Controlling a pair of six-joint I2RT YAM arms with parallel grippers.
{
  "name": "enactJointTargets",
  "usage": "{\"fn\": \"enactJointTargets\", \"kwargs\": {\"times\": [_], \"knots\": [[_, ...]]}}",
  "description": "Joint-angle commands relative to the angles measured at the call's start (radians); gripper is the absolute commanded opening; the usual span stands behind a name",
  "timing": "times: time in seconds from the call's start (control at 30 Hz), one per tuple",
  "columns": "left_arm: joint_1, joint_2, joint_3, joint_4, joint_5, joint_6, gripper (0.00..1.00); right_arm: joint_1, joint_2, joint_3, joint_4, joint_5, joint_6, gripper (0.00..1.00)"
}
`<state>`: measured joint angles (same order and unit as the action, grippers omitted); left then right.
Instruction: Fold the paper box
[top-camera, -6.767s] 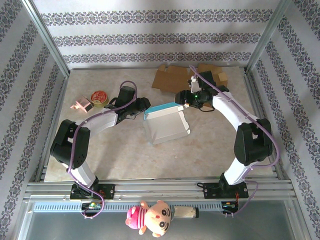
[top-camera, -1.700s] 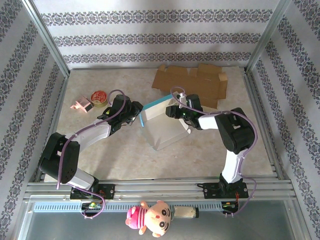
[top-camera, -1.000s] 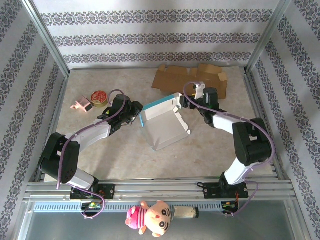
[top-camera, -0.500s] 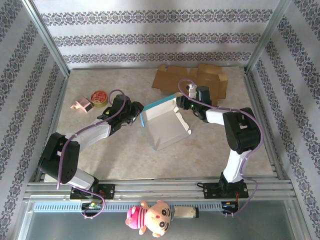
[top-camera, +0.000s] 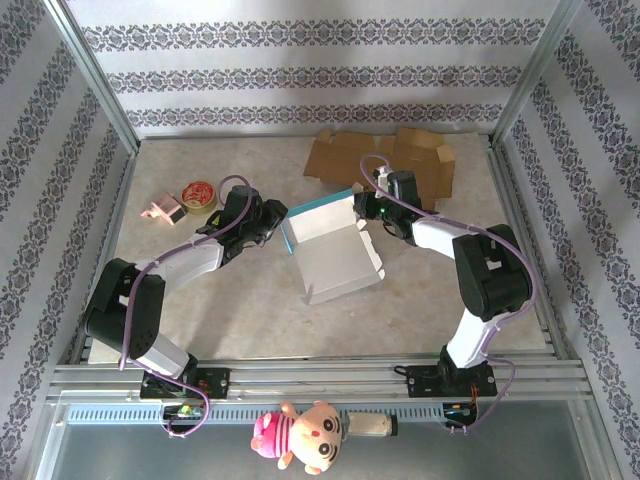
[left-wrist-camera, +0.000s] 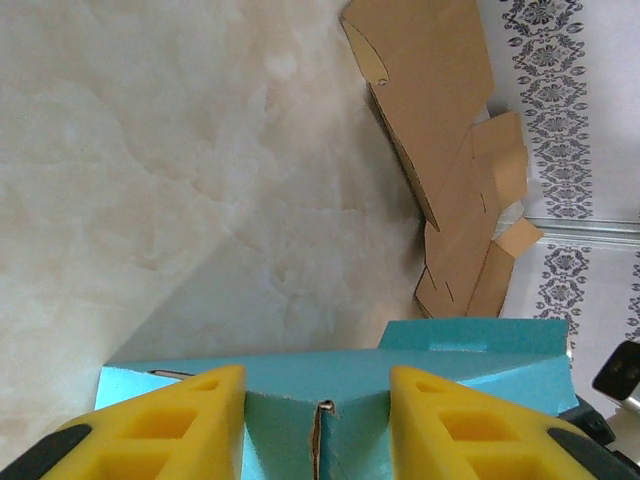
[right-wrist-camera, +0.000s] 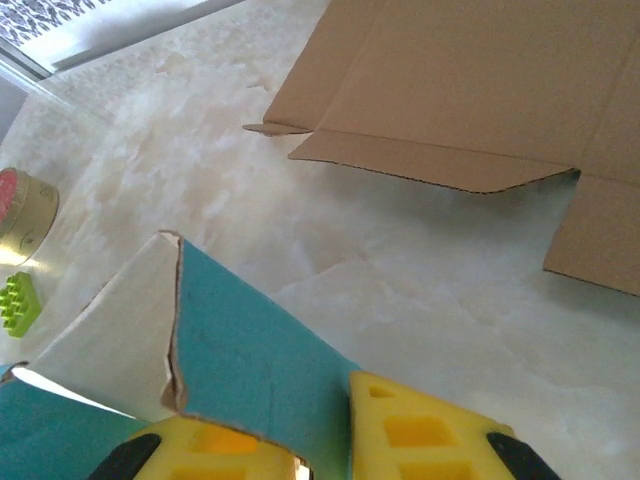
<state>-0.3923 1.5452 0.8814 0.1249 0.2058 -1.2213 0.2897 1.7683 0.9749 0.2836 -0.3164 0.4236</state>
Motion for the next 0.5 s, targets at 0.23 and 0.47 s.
{"fn": "enactJointTargets", "kwargs": {"times": [0.23,0.47], "knots": [[-0.01,-0.23,0.075,-0.334,-0.292,0.303,0.63,-0.001,-0.081,-0.012,-0.031,0.115,-0.066,0.11],[-0.105,-0.374,0.065,-0.407,-0.458,0.358,0.43,0.003,-0.025,0.003,0.0,0.062,-0.043,0.11]]}}
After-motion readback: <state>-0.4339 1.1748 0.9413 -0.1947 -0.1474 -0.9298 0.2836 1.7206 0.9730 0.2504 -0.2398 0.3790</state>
